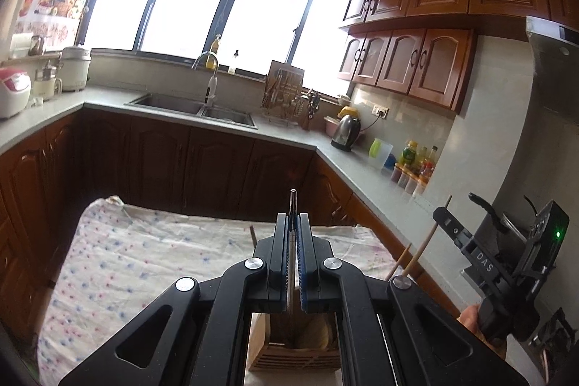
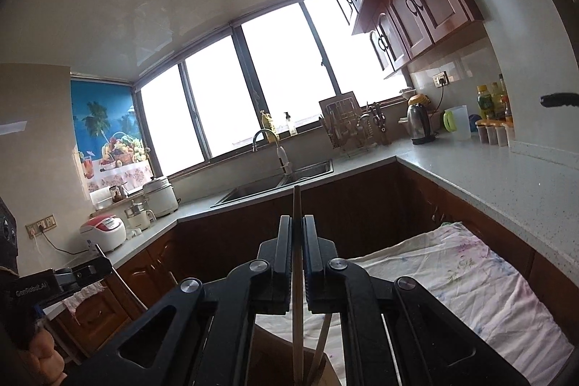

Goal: Organize utensils
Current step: 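Lift the chopstick with the right gripper and carry it to the caddy, then drop the chopstick into the caddy by opening the right gripper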

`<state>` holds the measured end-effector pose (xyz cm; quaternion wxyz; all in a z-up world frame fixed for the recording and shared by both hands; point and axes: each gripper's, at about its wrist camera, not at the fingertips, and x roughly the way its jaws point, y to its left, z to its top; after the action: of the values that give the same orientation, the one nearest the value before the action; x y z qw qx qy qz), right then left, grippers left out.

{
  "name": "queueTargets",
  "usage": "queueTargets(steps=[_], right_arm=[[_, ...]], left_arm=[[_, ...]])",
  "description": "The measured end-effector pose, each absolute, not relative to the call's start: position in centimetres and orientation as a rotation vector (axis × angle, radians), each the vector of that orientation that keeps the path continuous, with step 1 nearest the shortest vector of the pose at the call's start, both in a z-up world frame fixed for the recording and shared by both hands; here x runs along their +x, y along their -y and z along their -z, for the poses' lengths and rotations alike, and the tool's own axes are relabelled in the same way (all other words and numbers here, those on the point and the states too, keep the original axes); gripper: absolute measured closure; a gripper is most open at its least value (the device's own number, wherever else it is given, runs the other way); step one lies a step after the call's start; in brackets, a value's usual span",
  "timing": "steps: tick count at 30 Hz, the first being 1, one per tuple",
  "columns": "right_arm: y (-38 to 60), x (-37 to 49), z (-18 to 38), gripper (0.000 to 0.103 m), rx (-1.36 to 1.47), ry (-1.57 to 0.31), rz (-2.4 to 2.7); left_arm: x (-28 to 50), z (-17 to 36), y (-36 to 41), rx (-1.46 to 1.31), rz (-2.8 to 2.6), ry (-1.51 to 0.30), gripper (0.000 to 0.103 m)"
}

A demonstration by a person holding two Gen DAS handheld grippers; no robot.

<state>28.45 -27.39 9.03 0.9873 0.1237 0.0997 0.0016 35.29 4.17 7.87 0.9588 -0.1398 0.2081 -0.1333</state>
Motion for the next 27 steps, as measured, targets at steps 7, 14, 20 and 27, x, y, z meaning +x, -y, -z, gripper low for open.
queueTargets(steps=[7, 14, 20, 27], right_arm=[[27.8, 28.3, -5.8, 0.098, 0.276, -0.252, 0.026], [28.3, 28.8, -4.8, 0.097, 0.282, -0.310, 0.033], [28.2, 29.2, -5.1, 0.097, 0.270, -0.339, 0.026], [28.0, 29.2, -5.2, 0.092, 0.256, -0.359, 0.029]], left_arm=[[37.7, -4.8, -3.7, -0.297, 0.246, -0.493, 0.101], [39.5, -3.5, -3.5, -0.310, 0.235, -0.536, 0.101], [39.8, -3.5, -3.3, -0.299, 0.230, -0.537, 0.101], [39.7, -3.3, -3.2, -0.290, 0.228, -0.542, 0.100]])
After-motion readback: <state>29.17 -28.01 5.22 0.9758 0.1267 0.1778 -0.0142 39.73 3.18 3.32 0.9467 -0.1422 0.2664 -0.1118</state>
